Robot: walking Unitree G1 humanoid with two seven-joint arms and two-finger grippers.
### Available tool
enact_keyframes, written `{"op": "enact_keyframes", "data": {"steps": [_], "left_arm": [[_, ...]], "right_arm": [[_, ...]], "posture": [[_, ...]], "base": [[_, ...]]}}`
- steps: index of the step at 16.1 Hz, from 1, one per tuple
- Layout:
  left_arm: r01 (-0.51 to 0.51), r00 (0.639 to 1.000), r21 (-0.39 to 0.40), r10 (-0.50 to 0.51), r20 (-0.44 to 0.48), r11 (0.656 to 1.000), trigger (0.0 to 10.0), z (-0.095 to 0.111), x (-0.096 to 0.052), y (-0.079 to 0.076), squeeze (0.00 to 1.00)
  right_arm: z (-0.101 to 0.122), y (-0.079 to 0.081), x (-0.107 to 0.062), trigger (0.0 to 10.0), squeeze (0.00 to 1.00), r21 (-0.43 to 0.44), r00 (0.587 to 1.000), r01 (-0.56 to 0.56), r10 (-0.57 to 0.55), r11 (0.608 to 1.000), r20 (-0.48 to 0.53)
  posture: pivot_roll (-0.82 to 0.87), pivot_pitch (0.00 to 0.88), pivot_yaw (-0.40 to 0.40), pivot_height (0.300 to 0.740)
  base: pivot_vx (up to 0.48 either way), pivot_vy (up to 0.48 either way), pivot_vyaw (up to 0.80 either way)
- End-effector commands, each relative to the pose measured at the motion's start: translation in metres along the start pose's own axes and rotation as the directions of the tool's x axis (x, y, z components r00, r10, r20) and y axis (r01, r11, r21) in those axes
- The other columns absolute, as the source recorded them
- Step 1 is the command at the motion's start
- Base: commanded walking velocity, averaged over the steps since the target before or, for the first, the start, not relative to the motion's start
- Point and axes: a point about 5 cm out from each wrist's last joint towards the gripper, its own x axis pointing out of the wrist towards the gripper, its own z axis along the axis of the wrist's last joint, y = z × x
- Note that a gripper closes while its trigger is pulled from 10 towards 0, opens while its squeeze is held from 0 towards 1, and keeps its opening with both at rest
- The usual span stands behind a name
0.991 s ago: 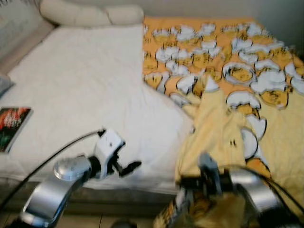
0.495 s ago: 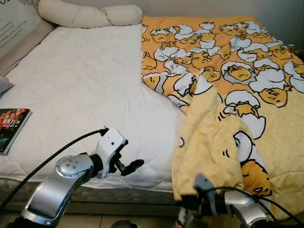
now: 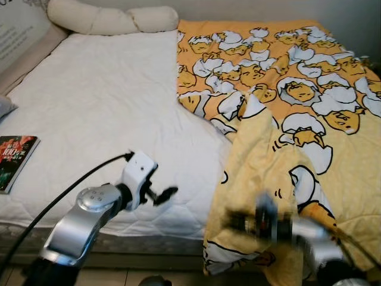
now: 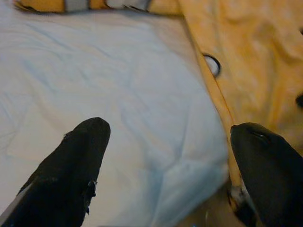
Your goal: Clean up the room
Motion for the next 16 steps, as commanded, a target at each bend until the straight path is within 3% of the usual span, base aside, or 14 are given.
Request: {"op": "enact_keyframes", "data": {"steps": [1, 3, 5, 7, 8, 10, 11, 16], "left_arm": [[-0.035, 0.999, -0.041, 0.037, 0.037, 0.999, 10.0, 0.004, 0.004, 0.007, 1.0], [-0.004, 0.996, -0.086, 0.012, 0.091, 0.996, 10.0, 0.009, 0.019, 0.005, 1.0], [0.026, 0.993, -0.125, -0.012, 0.115, 0.992, 10.0, 0.01, 0.035, 0.0, 1.0], [0.07, 0.994, -0.113, -0.059, 0.095, 0.991, 10.0, 0.007, 0.049, -0.007, 1.0], [0.141, 0.988, -0.109, -0.133, 0.073, 0.984, 10.0, 0.001, 0.07, -0.021, 1.0], [0.183, 0.983, -0.099, -0.179, 0.049, 0.978, 10.0, -0.004, 0.087, -0.031, 1.0], [0.202, 0.979, -0.1, -0.198, 0.04, 0.974, 10.0, -0.006, 0.092, -0.035, 1.0], [0.163, 0.984, -0.088, -0.168, -0.051, 0.983, 10.0, -0.023, 0.109, -0.042, 1.0]], "right_arm": [[0.024, -0.018, -0.006, 10.0, 1.0, -0.048, 0.987, 0.153, -0.15, 0.987, 0.056], [0.047, -0.033, -0.019, 10.0, 1.0, -0.099, 0.939, 0.336, -0.326, 0.937, 0.111], [0.06, -0.034, -0.032, 10.0, 1.0, -0.104, 0.903, 0.425, -0.414, 0.899, 0.118], [0.063, -0.029, -0.043, 10.0, 1.0, -0.086, 0.885, 0.465, -0.457, 0.881, 0.093], [0.06, -0.019, -0.06, 10.0, 1.0, -0.104, 0.86, 0.509, -0.508, 0.854, 0.041], [0.057, -0.006, -0.078, 10.0, 1.0, -0.127, 0.834, 0.545, -0.551, 0.829, -0.021], [0.057, 0.001, -0.084, 10.0, 0.0, -0.141, 0.829, 0.547, -0.557, 0.825, -0.042], [0.051, 0.03, -0.11, 10.0, 0.0, -0.112, 0.785, 0.596, -0.606, 0.795, -0.129]], "posture": [[0.05, 0.0, 0.036, 0.74], [0.01, 0.0, 0.04, 0.74], [-0.04, 0.0, 0.048, 0.74], [-0.09, 0.0, 0.054, 0.74], [-0.13, 0.0, 0.058, 0.74], [-0.2, 0.0, 0.073, 0.74], [-0.22, 0.0, 0.079, 0.74], [-0.31, 0.036, 0.113, 0.74]], "base": [[0.0, 0.0, 0.0], [0.0, 0.0, 0.0], [0.0, 0.0, 0.0], [0.0, 0.0, 0.0], [0.0, 0.0, 0.0], [0.0, 0.0, 0.0], [0.0, 0.0, 0.0], [0.0, 0.0, 0.0]]}}
